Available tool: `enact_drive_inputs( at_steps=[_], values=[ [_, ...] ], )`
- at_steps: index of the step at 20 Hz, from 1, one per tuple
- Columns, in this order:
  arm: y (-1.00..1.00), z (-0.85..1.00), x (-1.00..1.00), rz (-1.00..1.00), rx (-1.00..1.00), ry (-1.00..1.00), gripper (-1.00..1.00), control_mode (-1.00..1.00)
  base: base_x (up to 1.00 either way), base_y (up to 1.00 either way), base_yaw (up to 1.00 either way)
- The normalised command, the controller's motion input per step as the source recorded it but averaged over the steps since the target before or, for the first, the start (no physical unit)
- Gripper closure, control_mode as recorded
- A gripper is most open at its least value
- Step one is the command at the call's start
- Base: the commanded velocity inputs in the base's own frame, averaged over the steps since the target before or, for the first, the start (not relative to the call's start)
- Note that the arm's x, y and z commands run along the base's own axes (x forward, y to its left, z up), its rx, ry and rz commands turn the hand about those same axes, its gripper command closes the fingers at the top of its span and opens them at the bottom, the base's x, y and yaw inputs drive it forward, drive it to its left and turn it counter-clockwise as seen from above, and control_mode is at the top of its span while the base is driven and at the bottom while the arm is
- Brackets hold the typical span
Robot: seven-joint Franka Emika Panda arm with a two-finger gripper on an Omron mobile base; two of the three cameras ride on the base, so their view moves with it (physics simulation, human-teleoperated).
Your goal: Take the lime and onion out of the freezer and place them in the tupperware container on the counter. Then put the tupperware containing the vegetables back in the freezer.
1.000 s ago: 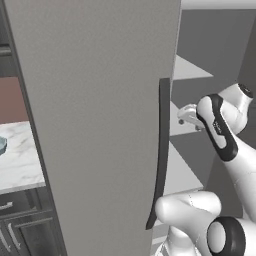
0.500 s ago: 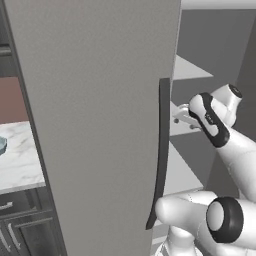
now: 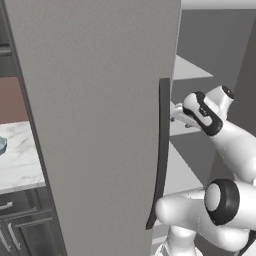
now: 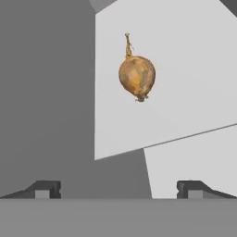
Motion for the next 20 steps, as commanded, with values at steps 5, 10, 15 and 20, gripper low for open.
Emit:
enact_drive_inputs(
  at_steps=[5, 10, 15, 20],
  values=[
    [0.0, -0.13, 0.39, 0.0, 0.02, 0.0, -1.0, -1.0, 0.0, 0.0, 0.0],
    [0.0, -0.13, 0.28, 0.0, 0.03, 0.0, -1.0, -1.0, 0.0, 0.0, 0.0],
    [0.0, -0.11, 0.31, 0.0, 0.04, 0.0, -1.0, -1.0, 0.0, 0.0, 0.0],
    [0.0, -0.13, 0.33, 0.0, 0.02, 0.0, -1.0, -1.0, 0.0, 0.0, 0.0]
  ],
)
